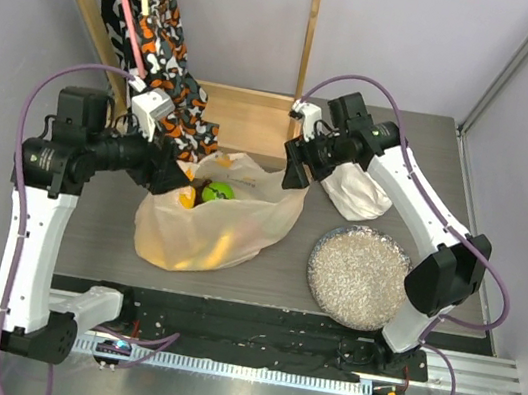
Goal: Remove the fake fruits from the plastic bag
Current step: Adjust the plastic bag at the center of the board.
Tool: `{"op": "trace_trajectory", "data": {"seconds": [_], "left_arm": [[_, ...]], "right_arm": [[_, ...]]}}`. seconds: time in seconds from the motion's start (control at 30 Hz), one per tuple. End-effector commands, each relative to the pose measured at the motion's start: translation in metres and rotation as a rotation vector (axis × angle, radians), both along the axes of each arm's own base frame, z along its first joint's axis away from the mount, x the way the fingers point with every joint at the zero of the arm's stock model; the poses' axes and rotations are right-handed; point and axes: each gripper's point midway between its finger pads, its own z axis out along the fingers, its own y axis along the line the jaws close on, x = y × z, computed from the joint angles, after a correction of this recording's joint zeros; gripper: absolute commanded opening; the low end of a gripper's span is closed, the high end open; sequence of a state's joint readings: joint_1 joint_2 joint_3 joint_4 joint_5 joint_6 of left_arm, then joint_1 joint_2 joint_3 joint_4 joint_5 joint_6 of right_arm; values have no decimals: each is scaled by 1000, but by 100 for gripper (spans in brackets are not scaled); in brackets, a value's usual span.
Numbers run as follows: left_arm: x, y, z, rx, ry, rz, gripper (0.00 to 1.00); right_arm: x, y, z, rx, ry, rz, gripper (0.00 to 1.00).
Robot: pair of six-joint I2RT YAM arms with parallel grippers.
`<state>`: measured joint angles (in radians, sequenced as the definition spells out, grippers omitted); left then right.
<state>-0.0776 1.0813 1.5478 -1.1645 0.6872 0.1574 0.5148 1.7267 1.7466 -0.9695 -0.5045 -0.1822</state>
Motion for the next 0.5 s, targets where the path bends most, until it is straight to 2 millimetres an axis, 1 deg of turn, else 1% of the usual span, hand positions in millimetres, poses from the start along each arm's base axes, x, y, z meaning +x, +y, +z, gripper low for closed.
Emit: {"op": "trace_trajectory", "data": {"seconds": [0.0,0.03,0.07,0.13,0.2,0.23,0.27,0.3,0.33,0.37,0.4,0.43,0.47], "left_arm": [[-32,-3,6,-16,73,-25,89],[-35,-3,10,-22,71,-30,98],[-40,-5,8,-25,99,-33,99],[-43,-6,4,-20,124,-40,100],[-40,0,-6,22,134,-5,100],[-37,4,-21,53,163,16,100],[-28,9,-29,90,156,50,100],[-25,10,-34,107,159,50,88],[-22,7,-42,118,184,40,79],[-16,1,-43,99,180,20,67],[-12,-4,-40,80,173,3,43],[-4,-10,-41,69,180,-16,28],[10,-15,-26,51,115,-18,11]], "right_arm": [[-2,0,34,64,-52,-40,66],[-3,1,35,74,-41,-46,66],[-7,3,35,87,-29,-38,66],[-6,4,33,101,-7,-65,67],[-6,5,33,109,-7,-71,67],[-6,5,33,112,-11,-73,67],[-5,5,33,108,-14,-77,67],[-4,5,31,103,-12,-81,65],[-3,3,29,92,-12,-87,62],[-1,2,29,85,-15,-95,61],[7,0,23,62,-18,-116,56],[14,0,30,71,-41,-125,48],[21,1,33,78,-52,-131,47]]}}
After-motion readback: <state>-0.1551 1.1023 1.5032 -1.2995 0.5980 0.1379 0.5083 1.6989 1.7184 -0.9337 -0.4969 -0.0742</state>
